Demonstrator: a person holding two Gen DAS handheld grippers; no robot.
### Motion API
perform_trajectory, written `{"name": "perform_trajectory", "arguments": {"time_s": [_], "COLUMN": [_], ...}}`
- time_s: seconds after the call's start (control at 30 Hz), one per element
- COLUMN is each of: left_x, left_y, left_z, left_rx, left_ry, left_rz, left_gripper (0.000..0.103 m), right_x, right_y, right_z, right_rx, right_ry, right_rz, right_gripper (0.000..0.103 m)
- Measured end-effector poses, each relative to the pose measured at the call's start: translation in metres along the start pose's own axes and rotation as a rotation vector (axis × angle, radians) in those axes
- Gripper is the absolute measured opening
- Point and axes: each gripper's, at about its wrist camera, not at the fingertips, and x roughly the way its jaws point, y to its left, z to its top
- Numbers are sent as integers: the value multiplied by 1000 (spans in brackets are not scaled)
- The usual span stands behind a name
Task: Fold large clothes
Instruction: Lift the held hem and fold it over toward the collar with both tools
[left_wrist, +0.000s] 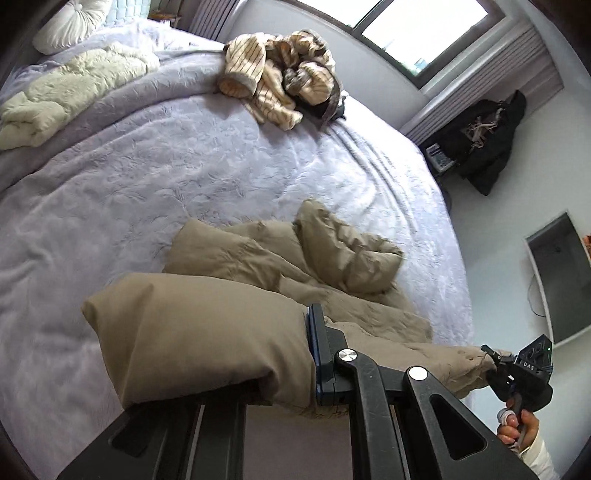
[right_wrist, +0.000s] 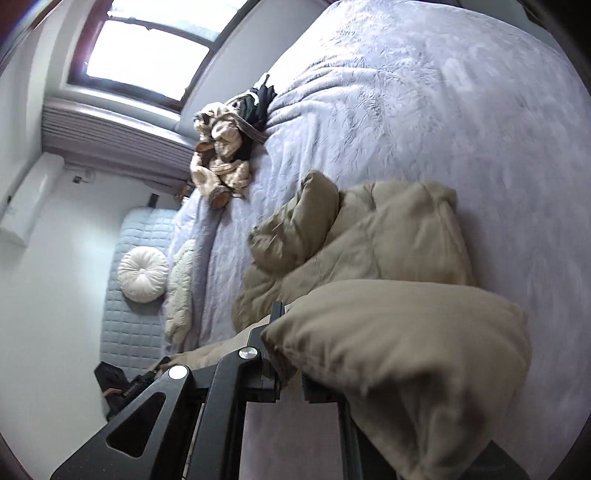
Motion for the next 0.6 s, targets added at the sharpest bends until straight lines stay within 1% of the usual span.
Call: {"name": "perform_trajectory", "arguments": {"time_s": [0.1, 0.17, 0.27, 0.37, 0.43, 0.5, 0.53, 0.57, 0.6], "left_x": [44, 69, 103, 122, 125, 119, 114, 107, 100], "left_y": [17, 26, 35, 39, 37, 32, 30, 27, 25], "left_z": [16, 23, 32, 39, 41, 42, 42, 43, 44], "left_rx": [-12, -11, -3, 0, 9, 36, 52, 68, 80], "left_ry": [53, 86, 135, 176, 193, 199, 198, 188, 170], "left_rz": [11, 23, 37, 67, 81, 78, 76, 87, 105], "left_gripper": [14, 14, 14, 15, 16, 26, 39, 60, 69], "right_x": [33, 54, 83, 104, 115, 121, 123, 124, 124], "right_y": [-6, -15, -29, -44, -51, -55, -56, -55, -55], "right_z": [24, 35, 46, 54, 57, 59, 60, 61, 61], "right_rx": [15, 34, 76, 114, 142, 161, 163, 162, 158], "right_ry": [21, 29, 40, 46, 50, 56, 57, 59, 63], "right_rz": [-29, -61, -85, -111, -110, -114, -119, -124, -132], "right_gripper": [8, 8, 8, 8, 8, 10, 12, 12, 12]}}
